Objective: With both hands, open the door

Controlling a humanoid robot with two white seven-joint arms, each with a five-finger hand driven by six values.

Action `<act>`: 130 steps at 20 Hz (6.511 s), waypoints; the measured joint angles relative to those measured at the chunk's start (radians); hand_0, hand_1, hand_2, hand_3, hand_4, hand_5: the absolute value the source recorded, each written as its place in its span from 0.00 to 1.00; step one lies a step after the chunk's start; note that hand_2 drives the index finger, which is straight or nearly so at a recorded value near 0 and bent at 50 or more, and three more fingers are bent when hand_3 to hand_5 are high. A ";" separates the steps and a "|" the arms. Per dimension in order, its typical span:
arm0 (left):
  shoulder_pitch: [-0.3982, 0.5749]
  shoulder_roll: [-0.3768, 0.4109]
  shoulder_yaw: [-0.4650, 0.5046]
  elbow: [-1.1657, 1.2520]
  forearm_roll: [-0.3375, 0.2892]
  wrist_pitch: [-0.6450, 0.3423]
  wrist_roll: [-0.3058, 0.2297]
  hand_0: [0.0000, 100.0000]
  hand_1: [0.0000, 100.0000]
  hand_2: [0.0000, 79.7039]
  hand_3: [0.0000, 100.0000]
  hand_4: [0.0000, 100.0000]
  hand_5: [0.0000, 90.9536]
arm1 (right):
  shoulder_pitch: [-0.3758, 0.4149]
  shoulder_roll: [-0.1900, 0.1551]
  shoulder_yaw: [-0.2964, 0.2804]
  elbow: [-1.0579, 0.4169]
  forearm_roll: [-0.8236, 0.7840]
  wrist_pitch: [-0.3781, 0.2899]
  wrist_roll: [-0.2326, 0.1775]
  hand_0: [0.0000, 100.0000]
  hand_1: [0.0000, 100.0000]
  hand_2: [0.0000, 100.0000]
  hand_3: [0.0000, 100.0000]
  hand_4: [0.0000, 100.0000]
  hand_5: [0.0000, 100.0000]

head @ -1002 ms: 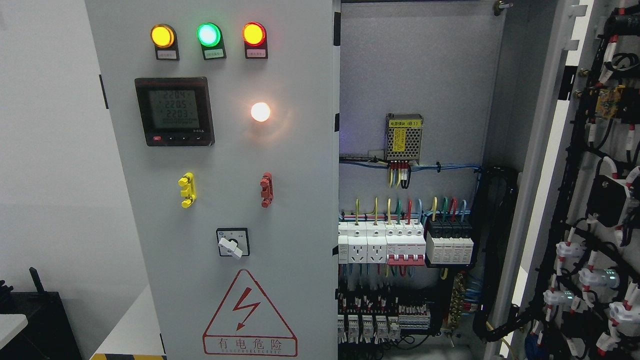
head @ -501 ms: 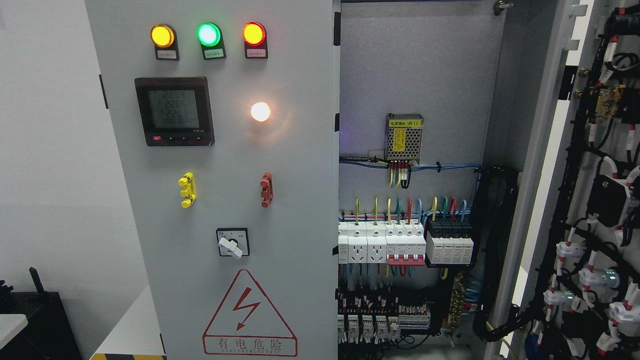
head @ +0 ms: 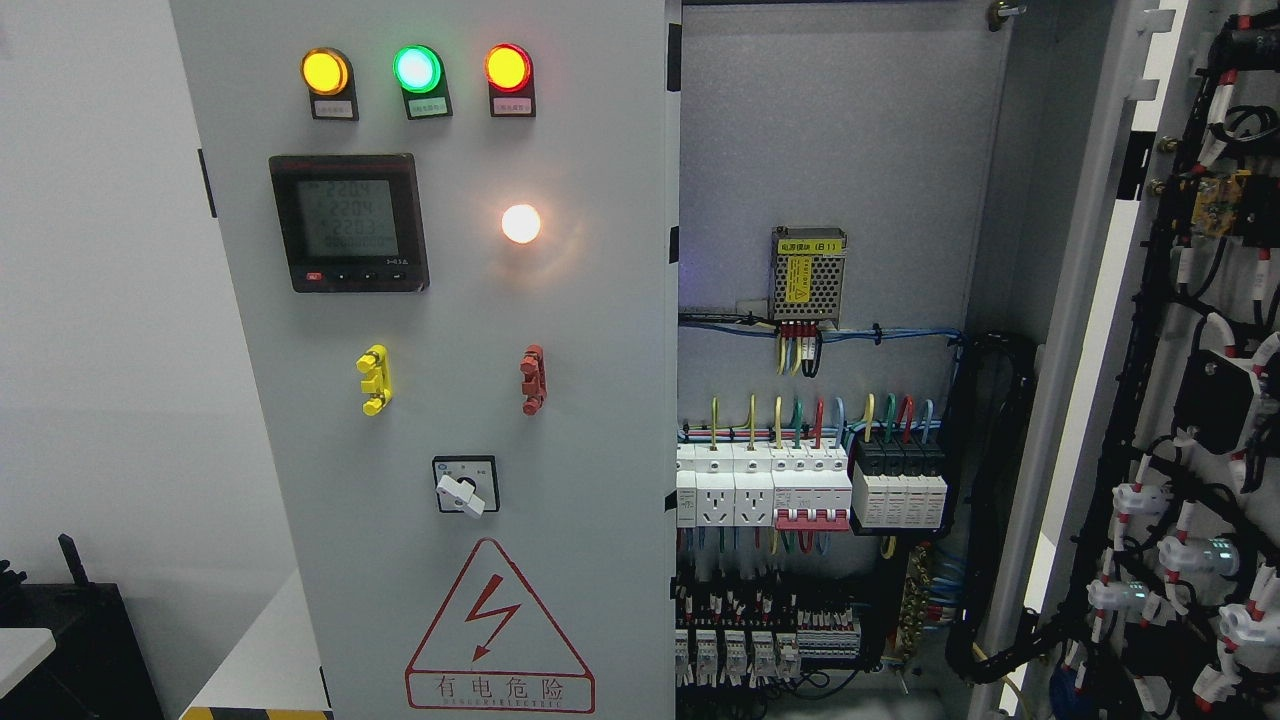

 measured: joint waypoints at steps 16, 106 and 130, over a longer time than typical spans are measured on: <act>0.000 0.000 0.000 0.000 0.000 0.000 0.000 0.00 0.00 0.00 0.00 0.04 0.00 | -0.161 0.000 0.037 0.030 0.000 0.018 0.003 0.00 0.00 0.00 0.00 0.00 0.00; 0.000 -0.001 0.000 0.000 0.000 0.000 0.000 0.00 0.00 0.00 0.00 0.04 0.00 | -0.749 0.000 0.111 0.437 -0.099 0.247 0.012 0.00 0.00 0.00 0.00 0.00 0.00; 0.000 -0.002 0.000 0.000 0.000 -0.002 0.000 0.00 0.00 0.00 0.00 0.04 0.00 | -0.788 0.000 0.125 0.467 -0.100 0.263 0.035 0.00 0.00 0.00 0.00 0.00 0.00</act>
